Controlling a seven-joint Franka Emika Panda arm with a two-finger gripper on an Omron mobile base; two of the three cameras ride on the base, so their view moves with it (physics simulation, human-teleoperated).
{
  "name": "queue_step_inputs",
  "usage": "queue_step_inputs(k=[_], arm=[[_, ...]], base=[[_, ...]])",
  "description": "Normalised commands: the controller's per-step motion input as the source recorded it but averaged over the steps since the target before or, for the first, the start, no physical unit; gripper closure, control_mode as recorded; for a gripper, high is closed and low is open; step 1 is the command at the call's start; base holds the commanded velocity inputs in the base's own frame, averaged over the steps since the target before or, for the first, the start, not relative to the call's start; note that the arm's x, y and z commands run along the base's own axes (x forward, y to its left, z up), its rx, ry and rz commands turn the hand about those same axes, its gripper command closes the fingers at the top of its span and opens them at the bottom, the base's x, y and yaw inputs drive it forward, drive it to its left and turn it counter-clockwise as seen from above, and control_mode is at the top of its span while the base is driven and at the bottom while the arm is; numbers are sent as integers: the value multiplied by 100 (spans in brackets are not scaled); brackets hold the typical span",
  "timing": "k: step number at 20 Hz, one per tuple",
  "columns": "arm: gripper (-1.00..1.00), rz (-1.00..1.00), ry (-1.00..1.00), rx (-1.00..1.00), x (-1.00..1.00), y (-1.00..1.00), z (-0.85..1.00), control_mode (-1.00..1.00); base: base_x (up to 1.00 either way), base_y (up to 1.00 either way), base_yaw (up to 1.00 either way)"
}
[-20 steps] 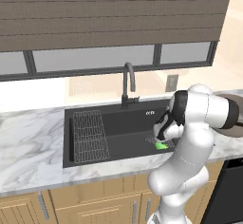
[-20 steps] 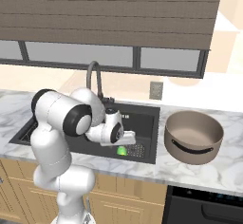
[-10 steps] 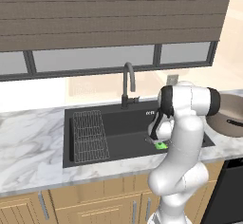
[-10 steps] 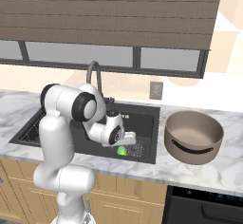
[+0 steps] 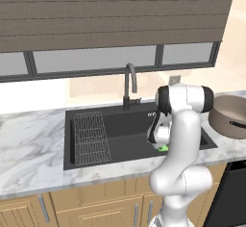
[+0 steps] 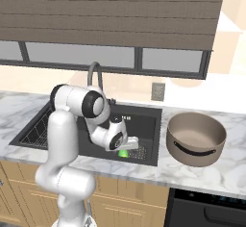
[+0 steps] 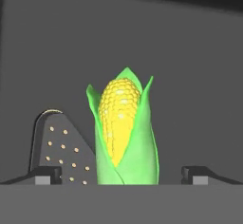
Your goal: Dump the corn from the pot into the sink. Then turn on the water and wash the corn. Then turn off the water and put the corn back in the pot.
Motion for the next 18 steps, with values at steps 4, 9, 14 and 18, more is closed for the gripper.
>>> queue_step_inputs(k=[4,9,14,18], arm=[[-100,5,0,0,24,-2,-16,-100],[-100,4,0,0,26,-5,-25,-100],[-100,9,0,0,6,-2,-33,-100],[-100,2,0,0,0,6,-33,-100]], base=[[0,0,0],[0,0,0],[0,0,0],[0,0,0]])
